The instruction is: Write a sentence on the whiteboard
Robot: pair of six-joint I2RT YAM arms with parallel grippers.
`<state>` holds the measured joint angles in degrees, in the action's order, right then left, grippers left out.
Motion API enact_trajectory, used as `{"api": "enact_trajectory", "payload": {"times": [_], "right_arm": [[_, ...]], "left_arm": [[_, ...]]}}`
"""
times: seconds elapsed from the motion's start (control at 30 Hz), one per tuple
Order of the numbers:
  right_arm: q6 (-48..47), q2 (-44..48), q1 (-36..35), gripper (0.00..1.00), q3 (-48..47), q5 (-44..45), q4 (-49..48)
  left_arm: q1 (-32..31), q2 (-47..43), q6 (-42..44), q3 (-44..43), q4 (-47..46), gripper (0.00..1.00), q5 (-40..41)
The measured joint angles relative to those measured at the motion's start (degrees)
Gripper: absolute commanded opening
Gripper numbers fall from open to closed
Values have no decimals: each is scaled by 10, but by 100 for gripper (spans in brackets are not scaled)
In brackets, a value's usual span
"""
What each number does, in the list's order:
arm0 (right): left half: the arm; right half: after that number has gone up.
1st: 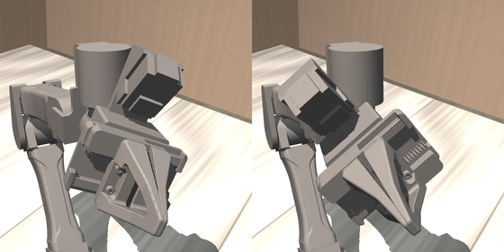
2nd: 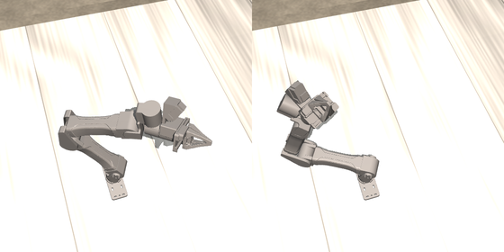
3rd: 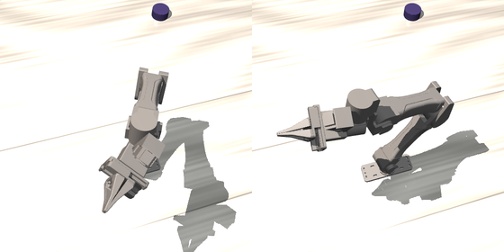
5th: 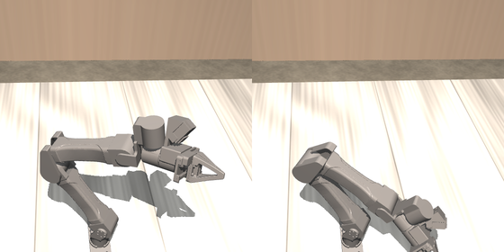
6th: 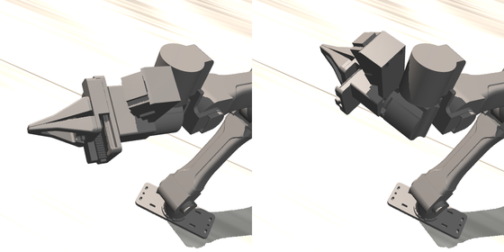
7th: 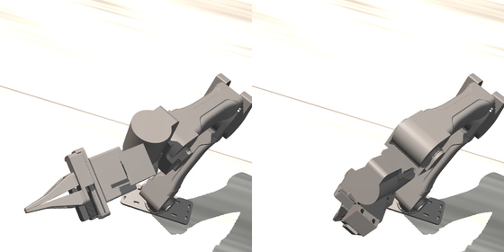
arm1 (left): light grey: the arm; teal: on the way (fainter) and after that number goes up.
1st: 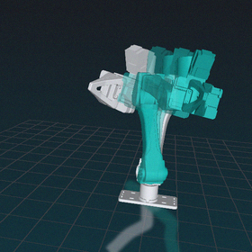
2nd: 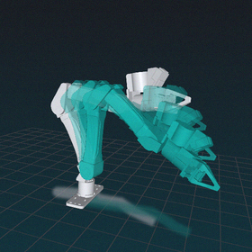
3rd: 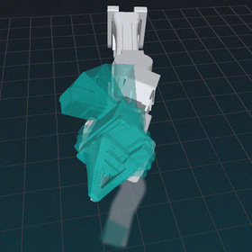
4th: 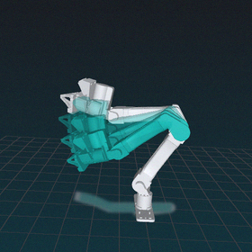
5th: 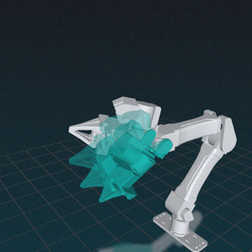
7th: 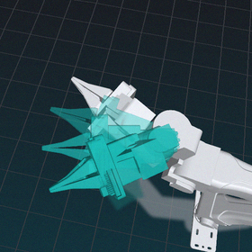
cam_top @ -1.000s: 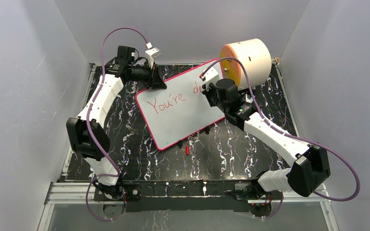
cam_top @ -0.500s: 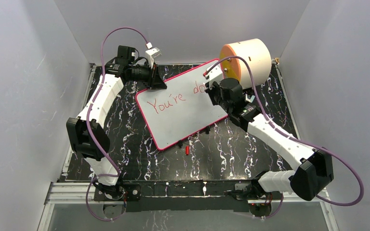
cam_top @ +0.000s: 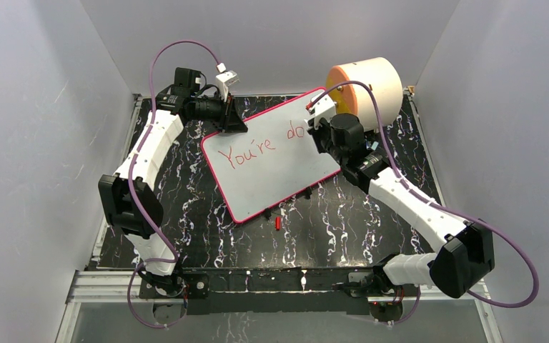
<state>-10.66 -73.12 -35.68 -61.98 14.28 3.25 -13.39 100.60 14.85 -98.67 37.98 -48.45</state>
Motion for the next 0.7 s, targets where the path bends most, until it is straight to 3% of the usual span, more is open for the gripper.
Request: {"api": "enact_trajectory", "payload": {"times": [0.7], "right_arm": [[15,-26,10,0,0,-11,-8]], "left_arm": [[0,0,1,0,0,0,2]]}}
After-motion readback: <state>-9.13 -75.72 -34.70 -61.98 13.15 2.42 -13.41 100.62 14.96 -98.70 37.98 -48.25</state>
